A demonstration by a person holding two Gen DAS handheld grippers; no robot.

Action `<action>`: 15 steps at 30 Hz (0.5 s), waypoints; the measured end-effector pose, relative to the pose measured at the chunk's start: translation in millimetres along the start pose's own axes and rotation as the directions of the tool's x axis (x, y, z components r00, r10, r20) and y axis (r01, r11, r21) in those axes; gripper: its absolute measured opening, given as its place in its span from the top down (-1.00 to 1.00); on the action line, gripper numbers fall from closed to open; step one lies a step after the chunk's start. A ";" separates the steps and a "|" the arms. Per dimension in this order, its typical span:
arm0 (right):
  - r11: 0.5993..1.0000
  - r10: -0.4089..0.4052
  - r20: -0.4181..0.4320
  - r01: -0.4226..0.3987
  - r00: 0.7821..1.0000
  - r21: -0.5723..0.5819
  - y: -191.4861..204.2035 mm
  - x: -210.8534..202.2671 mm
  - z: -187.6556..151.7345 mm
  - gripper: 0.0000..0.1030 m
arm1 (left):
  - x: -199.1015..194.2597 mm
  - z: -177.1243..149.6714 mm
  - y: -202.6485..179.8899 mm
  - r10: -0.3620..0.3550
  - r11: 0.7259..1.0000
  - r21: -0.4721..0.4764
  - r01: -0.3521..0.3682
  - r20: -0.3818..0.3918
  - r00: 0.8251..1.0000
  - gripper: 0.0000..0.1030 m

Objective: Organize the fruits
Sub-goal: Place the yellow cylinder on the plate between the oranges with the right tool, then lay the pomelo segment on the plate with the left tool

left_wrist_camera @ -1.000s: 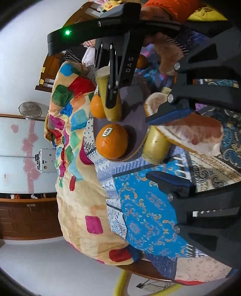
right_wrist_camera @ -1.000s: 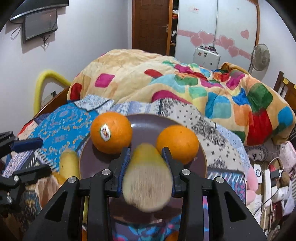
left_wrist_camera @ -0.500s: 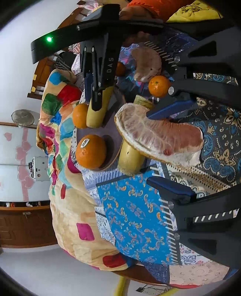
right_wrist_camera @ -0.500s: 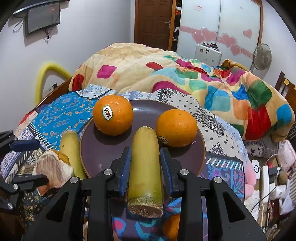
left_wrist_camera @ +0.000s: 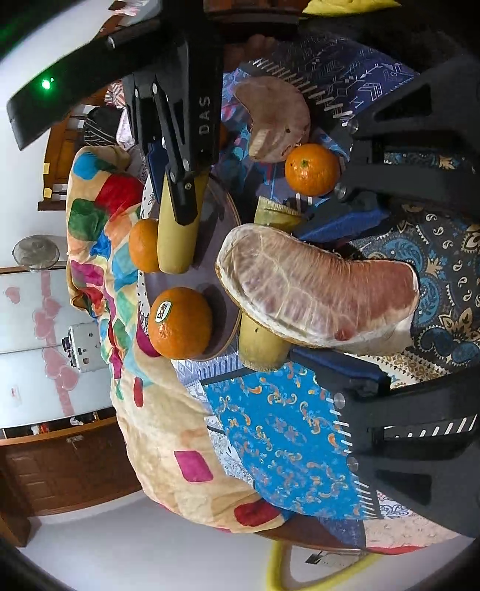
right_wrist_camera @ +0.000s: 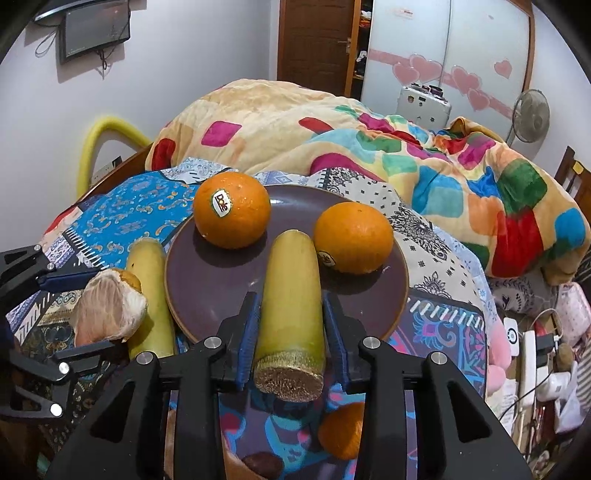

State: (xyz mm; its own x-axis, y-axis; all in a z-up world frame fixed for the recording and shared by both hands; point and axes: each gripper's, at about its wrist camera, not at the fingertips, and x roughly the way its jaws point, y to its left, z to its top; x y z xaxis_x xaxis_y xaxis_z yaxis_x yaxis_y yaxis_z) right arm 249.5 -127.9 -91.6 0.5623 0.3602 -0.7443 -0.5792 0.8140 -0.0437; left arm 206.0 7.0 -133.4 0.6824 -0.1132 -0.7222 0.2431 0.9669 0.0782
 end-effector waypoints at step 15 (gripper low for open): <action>0.999 0.032 -0.001 -0.032 0.999 0.041 -4.9 7.9 10.1 0.38 | -20.0 32.6 10.4 -0.004 0.995 -0.104 0.012 0.083 0.997 -0.06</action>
State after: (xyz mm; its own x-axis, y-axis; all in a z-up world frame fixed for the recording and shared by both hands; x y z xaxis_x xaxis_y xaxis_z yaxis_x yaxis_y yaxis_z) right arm 262.7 -124.4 -90.6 0.5426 0.3856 -0.7463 -0.5720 0.8202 0.0079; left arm 217.3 11.8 -95.7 0.7361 -0.1354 -0.6632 0.1787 0.9839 -0.0025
